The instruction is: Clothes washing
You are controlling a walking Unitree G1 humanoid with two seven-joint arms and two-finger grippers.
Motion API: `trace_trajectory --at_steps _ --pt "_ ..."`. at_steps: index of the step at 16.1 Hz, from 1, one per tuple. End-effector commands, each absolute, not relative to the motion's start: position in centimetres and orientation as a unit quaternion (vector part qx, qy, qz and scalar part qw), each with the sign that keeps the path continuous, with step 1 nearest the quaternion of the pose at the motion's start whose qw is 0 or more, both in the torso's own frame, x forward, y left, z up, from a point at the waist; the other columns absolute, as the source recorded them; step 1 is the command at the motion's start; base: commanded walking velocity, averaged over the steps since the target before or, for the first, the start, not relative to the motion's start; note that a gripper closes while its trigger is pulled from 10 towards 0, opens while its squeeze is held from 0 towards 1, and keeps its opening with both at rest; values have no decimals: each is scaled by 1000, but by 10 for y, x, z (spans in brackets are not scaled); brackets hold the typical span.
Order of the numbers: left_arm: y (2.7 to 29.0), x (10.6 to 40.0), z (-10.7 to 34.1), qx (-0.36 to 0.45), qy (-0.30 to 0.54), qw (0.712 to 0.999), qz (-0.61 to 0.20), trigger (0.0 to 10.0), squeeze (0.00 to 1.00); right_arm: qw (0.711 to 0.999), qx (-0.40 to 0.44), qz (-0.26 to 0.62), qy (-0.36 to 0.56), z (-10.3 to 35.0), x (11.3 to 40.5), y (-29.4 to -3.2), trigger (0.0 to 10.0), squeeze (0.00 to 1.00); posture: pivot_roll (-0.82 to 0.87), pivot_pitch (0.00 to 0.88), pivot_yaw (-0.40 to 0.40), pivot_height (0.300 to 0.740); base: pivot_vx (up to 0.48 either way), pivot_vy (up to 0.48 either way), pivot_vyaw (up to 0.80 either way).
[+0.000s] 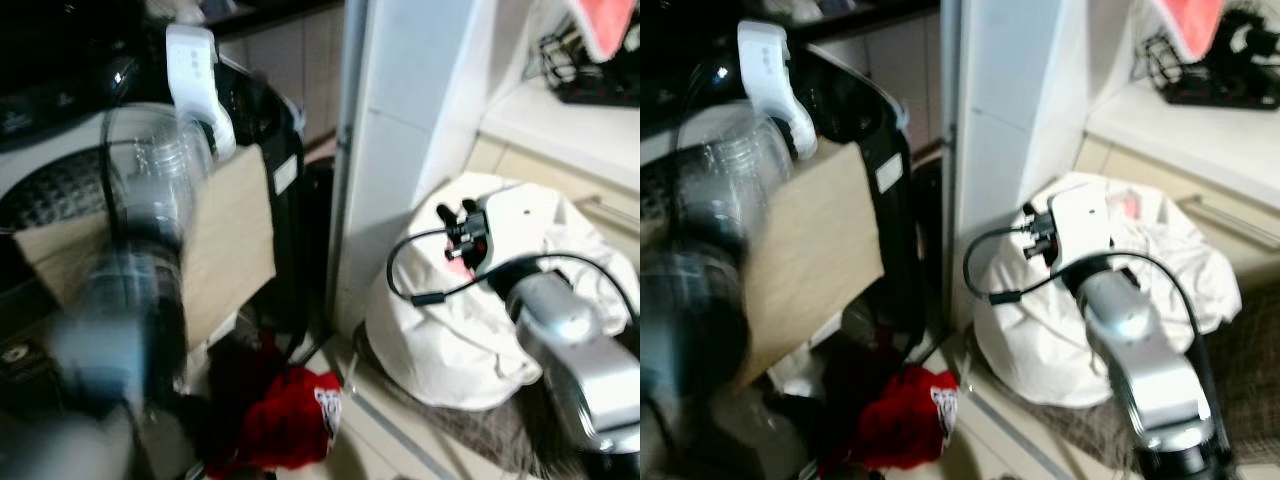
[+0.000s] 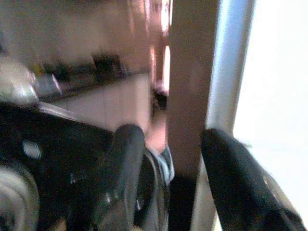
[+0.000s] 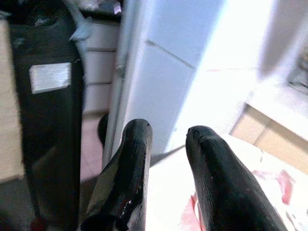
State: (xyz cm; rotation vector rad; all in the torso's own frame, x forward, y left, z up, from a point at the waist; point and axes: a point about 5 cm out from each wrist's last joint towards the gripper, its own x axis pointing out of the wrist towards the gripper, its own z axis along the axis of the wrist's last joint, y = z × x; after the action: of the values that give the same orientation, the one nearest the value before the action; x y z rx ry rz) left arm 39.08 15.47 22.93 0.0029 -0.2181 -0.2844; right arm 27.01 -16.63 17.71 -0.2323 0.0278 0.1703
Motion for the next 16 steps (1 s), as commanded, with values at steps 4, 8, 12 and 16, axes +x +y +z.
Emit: trace_trajectory --at_steps 4,8,12,16 --pt "141 338 216 6 -162 974 -161 10000 0 998 -40 43 -11 180 264 -164 10000 0 -145 0 10 740 0 0 0" --pt "138 310 182 -35 -98 984 -148 10000 90 997 -11 64 32 161 263 -161 10000 0 -147 0 -1 740 233 0 0" --pt "137 302 179 0 -68 990 -124 10000 224 994 -18 104 41 155 263 -149 10000 0 -143 0 -1 740 304 0 0" --pt "137 295 173 7 -42 992 -119 10000 204 991 -23 122 46 152 261 -146 10000 0 -144 0 2 740 345 0 0"
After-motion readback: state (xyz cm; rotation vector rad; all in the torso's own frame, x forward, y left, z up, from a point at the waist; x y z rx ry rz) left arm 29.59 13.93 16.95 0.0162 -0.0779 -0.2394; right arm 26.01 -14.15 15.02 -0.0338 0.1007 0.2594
